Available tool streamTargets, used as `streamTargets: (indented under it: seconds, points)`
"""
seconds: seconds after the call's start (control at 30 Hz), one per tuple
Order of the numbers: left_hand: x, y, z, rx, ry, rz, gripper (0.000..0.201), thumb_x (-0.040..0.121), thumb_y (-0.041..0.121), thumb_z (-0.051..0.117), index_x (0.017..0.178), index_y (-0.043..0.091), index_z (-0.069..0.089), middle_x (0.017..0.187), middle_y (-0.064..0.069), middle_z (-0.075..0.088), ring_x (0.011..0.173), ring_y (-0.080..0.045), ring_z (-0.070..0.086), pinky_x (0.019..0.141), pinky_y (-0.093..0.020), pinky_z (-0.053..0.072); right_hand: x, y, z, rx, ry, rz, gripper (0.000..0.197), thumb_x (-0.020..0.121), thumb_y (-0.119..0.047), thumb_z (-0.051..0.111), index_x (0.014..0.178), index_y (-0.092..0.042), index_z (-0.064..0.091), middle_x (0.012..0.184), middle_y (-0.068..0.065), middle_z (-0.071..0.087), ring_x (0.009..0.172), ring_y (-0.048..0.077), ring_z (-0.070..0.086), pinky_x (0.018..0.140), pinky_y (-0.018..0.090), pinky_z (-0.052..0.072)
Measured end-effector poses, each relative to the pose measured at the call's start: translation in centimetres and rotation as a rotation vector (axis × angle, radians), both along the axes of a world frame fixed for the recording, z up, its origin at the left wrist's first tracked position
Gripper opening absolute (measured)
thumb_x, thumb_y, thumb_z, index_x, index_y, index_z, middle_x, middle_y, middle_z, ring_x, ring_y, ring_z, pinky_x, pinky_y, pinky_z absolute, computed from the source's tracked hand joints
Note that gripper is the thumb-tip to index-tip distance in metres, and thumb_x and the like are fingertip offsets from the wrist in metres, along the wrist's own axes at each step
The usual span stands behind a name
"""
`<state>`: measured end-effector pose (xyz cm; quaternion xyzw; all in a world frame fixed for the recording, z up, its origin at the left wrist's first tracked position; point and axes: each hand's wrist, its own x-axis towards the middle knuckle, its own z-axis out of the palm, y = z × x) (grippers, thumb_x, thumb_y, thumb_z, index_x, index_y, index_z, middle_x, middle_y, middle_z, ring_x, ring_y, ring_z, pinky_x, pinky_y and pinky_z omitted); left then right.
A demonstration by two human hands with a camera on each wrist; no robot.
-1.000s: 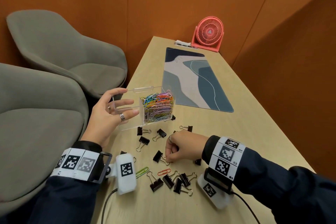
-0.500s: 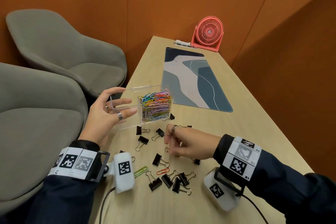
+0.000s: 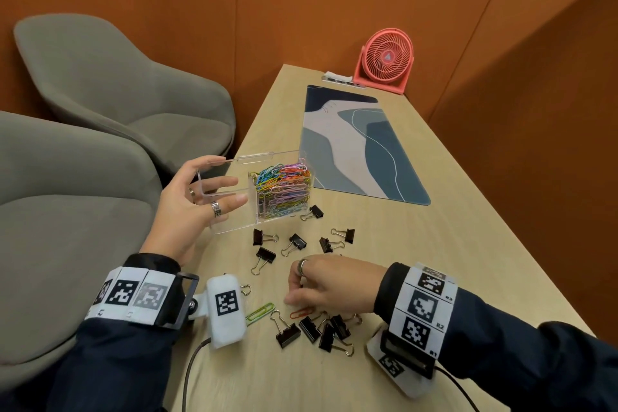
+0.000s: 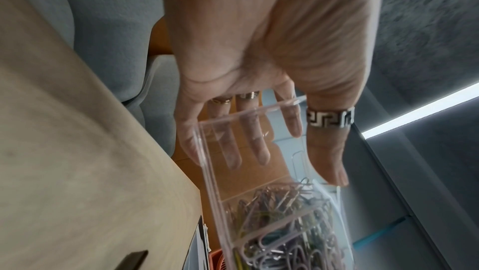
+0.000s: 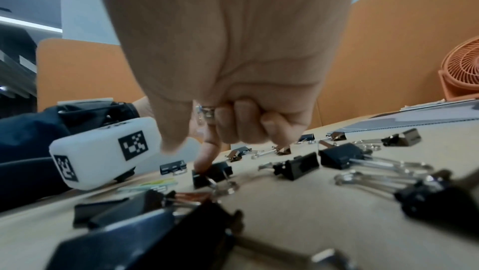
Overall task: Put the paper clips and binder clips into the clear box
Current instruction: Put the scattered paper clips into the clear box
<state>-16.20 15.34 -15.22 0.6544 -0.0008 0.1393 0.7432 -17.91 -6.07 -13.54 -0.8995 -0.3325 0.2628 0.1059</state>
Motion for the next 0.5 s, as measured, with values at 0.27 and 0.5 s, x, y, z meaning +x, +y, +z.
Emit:
streamTargets:
  seconds: [0.27, 0.5]
  points:
    - [-0.14, 0.28, 0.18, -0.015, 0.002, 0.010, 0.055, 0.054, 0.019, 0.077, 0.101, 0.041, 0.059, 0.102, -0.004, 0.070, 0.093, -0.019, 0.066, 0.076, -0.040, 0.053, 0.58, -0.17, -0.25, -0.013, -0.095, 0.064, 0.015, 0.084, -0.028, 0.066, 0.095, -0.018, 0.069, 0.074, -0.017, 0.043, 0.075, 0.006, 0.045, 0.061, 0.014, 0.034]
    - [-0.22, 0.58, 0.25, -0.022, 0.003, 0.018, 0.057, 0.055, 0.019, 0.077, 0.103, 0.041, 0.058, 0.105, -0.005, 0.070, 0.098, -0.019, 0.066, 0.075, -0.038, 0.052, 0.29, -0.12, -0.12, -0.074, -0.088, 0.075, 0.014, 0.085, -0.029, 0.064, 0.092, -0.018, 0.070, 0.094, -0.005, 0.059, 0.091, 0.014, 0.055, 0.079, 0.031, 0.048]
